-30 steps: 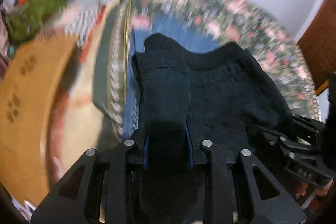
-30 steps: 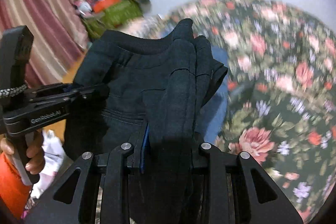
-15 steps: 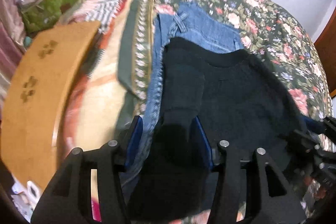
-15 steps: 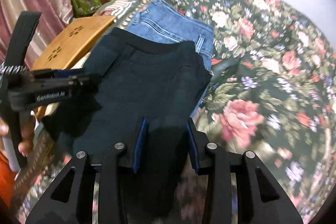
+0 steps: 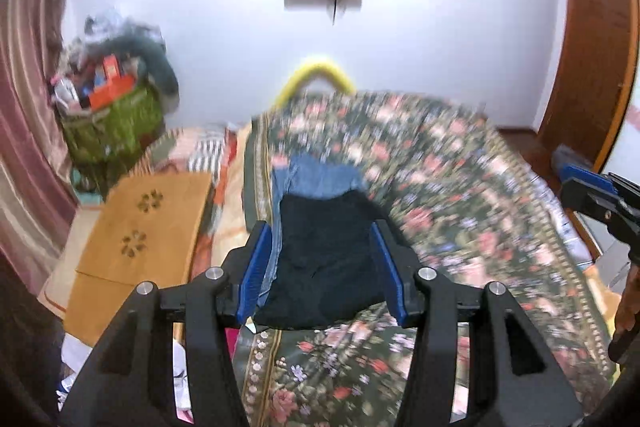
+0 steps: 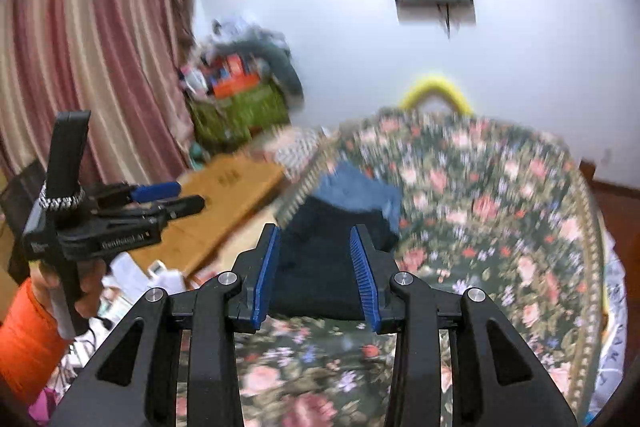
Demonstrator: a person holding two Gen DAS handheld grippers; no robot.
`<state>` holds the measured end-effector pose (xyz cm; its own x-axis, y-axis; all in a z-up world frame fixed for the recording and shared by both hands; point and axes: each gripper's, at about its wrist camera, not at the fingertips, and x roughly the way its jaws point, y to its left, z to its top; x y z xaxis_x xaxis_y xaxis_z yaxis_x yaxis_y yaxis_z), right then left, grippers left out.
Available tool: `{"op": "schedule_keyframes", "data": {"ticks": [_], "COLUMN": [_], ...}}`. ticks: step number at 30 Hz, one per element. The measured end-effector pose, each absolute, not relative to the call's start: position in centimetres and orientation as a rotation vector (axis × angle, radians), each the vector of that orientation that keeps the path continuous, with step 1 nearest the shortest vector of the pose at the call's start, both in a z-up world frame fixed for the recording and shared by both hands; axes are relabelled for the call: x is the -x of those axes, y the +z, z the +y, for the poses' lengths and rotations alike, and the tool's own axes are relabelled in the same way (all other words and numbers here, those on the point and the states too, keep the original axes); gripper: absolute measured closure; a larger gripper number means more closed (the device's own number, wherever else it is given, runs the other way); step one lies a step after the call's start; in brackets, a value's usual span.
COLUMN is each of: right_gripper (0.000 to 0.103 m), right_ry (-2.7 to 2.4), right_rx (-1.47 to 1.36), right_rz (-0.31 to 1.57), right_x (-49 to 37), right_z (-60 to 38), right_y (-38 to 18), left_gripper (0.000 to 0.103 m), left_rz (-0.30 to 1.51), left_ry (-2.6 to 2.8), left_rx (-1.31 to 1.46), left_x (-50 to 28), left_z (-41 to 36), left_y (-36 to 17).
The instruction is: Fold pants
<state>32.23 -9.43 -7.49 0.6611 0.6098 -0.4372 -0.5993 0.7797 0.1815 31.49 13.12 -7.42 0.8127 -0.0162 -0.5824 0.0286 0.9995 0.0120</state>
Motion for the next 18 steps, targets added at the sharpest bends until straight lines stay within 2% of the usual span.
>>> {"op": "schedule_keyframes", "data": {"ticks": [5,13,14,16,18], "right_gripper": [0.07,0.069,0.063,0.048,0.03], "right_ry": [0.698,0.688,0.682,0.65,0.628], "right_rx": [-0.039,0.002,0.004,0.002,-0.012], "right_rz": [0.352,0.169,0.158,0.136,0.13], "right_x": [-25.7,-17.0,-16.4,-15.1,-14.4], "right_z": [-10.8,-10.9,-10.9,-11.0,-11.1], "right_y": [-3.2,-0.4,-0.4,-0.5,-0.7], "left_gripper": [0.052,0.05,0.048,0.029,0.017], "left_rz": [0.445,0.292,0.28,0.255,0.231], "left_ry": [-0.024,0.002,0.002,0.0,-0.001], "left_rx": [-0.068,-0.059,-0.057,-0.052,-0.045], "left_x": [-22.8,-13.4,-12.6,-11.1,-9.6], "left_z": [10.5,8.3,8.1,7.7,7.4], "left_y": [-2.2,1.2,1.3,1.5,1.5]}}
